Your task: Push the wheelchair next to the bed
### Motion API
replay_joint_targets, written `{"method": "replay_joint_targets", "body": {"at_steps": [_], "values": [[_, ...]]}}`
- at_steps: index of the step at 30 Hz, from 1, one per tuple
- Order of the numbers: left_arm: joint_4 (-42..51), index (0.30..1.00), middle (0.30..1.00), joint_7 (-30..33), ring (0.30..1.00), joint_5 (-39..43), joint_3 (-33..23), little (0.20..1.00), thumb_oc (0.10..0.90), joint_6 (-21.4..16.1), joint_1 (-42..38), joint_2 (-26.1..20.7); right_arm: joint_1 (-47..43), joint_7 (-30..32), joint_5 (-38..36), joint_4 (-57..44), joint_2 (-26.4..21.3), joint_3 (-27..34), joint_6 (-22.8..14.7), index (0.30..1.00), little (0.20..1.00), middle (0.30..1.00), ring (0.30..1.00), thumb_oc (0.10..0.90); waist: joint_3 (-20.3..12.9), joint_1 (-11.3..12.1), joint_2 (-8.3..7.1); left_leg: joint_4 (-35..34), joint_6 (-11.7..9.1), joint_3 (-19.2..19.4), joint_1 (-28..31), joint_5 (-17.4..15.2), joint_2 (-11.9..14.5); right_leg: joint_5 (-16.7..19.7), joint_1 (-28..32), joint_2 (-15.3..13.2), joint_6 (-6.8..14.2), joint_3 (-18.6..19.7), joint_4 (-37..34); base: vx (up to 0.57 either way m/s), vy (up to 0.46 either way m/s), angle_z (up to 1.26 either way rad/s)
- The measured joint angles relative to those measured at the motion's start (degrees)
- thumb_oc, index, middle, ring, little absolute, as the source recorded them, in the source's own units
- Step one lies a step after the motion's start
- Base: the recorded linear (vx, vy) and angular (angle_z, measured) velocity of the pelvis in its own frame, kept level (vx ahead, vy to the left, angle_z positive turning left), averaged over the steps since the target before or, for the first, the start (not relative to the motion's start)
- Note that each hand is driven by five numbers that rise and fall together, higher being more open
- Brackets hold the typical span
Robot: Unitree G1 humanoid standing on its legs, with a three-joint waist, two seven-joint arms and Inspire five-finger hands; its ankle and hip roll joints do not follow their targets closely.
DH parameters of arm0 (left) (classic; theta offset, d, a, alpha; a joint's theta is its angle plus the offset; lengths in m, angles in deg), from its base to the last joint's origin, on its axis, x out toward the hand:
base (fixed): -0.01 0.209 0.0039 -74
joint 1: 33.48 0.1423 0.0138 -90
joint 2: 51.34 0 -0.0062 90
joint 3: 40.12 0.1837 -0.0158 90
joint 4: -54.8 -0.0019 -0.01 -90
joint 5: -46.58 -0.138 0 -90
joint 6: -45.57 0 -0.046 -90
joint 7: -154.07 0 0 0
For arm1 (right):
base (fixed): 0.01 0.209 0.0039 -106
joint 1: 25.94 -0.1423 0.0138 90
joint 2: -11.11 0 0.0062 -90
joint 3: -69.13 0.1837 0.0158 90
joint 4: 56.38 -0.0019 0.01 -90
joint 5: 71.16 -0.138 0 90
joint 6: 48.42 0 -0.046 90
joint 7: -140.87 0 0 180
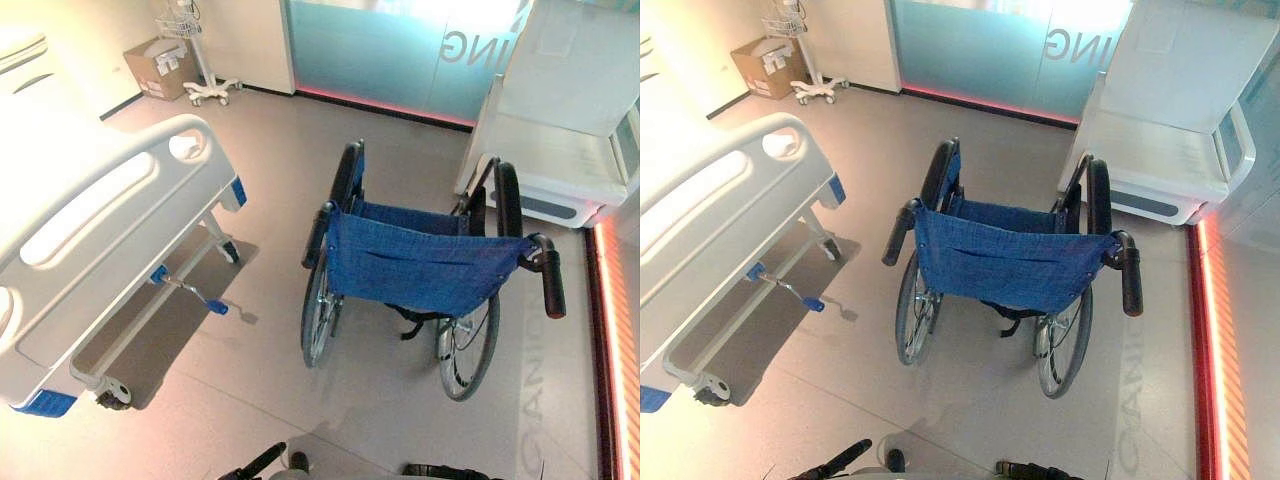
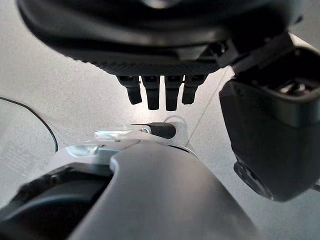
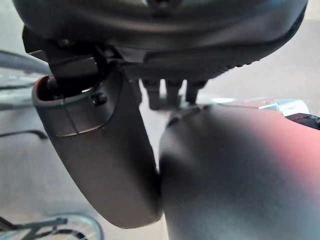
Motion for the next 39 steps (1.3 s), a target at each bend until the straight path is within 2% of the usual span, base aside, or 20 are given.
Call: {"method": "replay_joint_targets", "body": {"at_steps": [8, 23, 27, 30, 36, 39], "values": [[0.0, 0.9, 0.9, -2.2, 0.9, 0.3, 0.0, 0.9, 0.8, 0.5, 0.1, -0.1, 0.1, 0.1, 0.0, 0.2, 0.0, 0.0, 0.0, 0.9, 0.9, 0.9, 0.9, 0.8, -0.1, 0.0, 0.12, -0.1, 0.0, 0.0, 0.6, 0.0, 0.0, 0.0, 0.6, 0.0, 0.0, 0.0, 0.0, 0.0, 0.0, 0.0], [-1.0, 0.9, 0.9, -1.7, 0.9, 0.3, 0.7, 0.9, 0.8, 0.5, 0.1, 0.1, 0.5, 0.6, 0.0, 0.5, 0.1, 0.0, 0.0, 0.9, 0.9, 0.9, 0.9, 0.8, -1.0, 0.0, 0.35, -0.1, 0.0, 0.0, 1.2, 0.0, 0.0, -0.2, 1.2, 0.0, -0.3, 0.0, 0.0, 0.0, 0.0, 0.0], [-0.9, 0.9, 0.9, -1.7, 0.9, 0.5, 0.7, 0.9, 0.8, -0.6, 0.0, 0.1, 0.7, 1.5, 0.0, 0.5, 0.3, 0.0, -1.0, 0.9, 0.9, 0.9, 0.9, 0.8, -1.0, 0.0, 0.35, -0.1, 0.0, 0.0, 1.4, 0.0, 0.0, -0.2, 1.4, 0.0, -0.3, 0.0, 0.0, 0.0, 0.0, 0.0], [-0.6, 0.9, 0.9, -1.7, 0.9, 4.0, 0.4, 0.9, 0.8, -2.4, 0.4, 0.0, 1.1, 3.6, -0.5, 0.0, 0.6, 0.4, -2.0, 0.9, 0.9, 0.9, 0.9, 0.8, -1.0, 0.0, 0.36, -0.4, 0.0, 0.0, 1.5, 0.0, 0.0, -0.2, 1.6, 0.0, -0.3, 0.0, 0.0, 0.0, 0.0, 0.0], [4.2, 0.9, 0.9, -2.7, 0.9, 8.1, -1.8, 0.9, 0.8, -4.5, 1.2, -0.5, 3.4, 6.5, -4.0, -2.7, 0.4, 4.6, -2.9, 0.9, 0.9, 0.9, 0.9, 0.8, -1.0, 0.0, 0.34, -0.5, 0.0, 0.0, 1.4, 0.0, 0.1, -0.2, 1.5, 0.0, -0.3, 0.0, 0.0, 0.0, 0.0, 0.0], [10.3, 0.9, 0.9, -3.9, 0.9, 11.7, -5.4, 0.9, 0.8, -4.2, 2.5, -1.7, 5.5, 7.3, -5.3, -4.7, -1.1, 9.8, -4.0, 0.9, 0.9, 0.9, 0.9, 0.8, -0.9, -0.3, 0.32, -0.5, 0.0, 0.0, 1.4, 0.0, 0.1, -0.2, 1.3, 0.0, -0.3, 0.1, 0.0, 0.0, 0.0, 0.0]]}}
